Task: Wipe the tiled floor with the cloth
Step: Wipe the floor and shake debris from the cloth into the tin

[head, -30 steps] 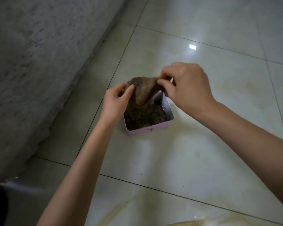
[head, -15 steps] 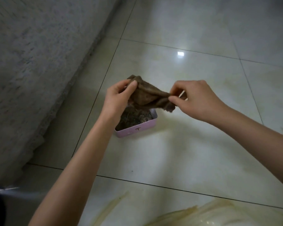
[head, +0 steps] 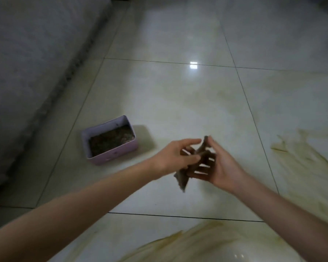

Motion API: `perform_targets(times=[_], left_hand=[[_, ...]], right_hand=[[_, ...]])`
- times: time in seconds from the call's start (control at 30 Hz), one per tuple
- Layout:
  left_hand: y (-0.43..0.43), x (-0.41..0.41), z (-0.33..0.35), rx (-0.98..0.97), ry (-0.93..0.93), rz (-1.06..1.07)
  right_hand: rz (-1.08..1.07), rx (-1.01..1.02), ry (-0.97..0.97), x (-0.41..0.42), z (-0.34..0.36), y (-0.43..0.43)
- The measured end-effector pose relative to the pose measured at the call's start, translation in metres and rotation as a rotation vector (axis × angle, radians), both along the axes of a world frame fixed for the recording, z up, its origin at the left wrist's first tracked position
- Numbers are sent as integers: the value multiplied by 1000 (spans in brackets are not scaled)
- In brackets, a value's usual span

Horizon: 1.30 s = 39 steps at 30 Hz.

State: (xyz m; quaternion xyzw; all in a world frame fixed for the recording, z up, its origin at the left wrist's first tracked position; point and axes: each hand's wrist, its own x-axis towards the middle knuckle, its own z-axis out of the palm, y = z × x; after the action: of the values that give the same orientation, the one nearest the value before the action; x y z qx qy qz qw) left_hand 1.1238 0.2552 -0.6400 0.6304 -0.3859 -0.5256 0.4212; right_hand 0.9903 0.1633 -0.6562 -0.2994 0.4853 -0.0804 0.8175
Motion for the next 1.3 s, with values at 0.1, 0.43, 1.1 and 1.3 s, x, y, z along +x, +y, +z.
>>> perform_targets(times=[0.1,0.43,1.1,1.3], left_hand=[[2,-10,-25,60,-8,-91],[9,39,-137,295,-863,-144],[-13,17,-189,397,-1181,-228],[-11,20,-189,415,-1139,-237]], right_hand=[[-105,-114,92,-31,-38,-5],[564,-1138,667,-141,-66,-73],[550,-1443,975,-12,-200,-252],[640,-1784,359,8,-196,-134]])
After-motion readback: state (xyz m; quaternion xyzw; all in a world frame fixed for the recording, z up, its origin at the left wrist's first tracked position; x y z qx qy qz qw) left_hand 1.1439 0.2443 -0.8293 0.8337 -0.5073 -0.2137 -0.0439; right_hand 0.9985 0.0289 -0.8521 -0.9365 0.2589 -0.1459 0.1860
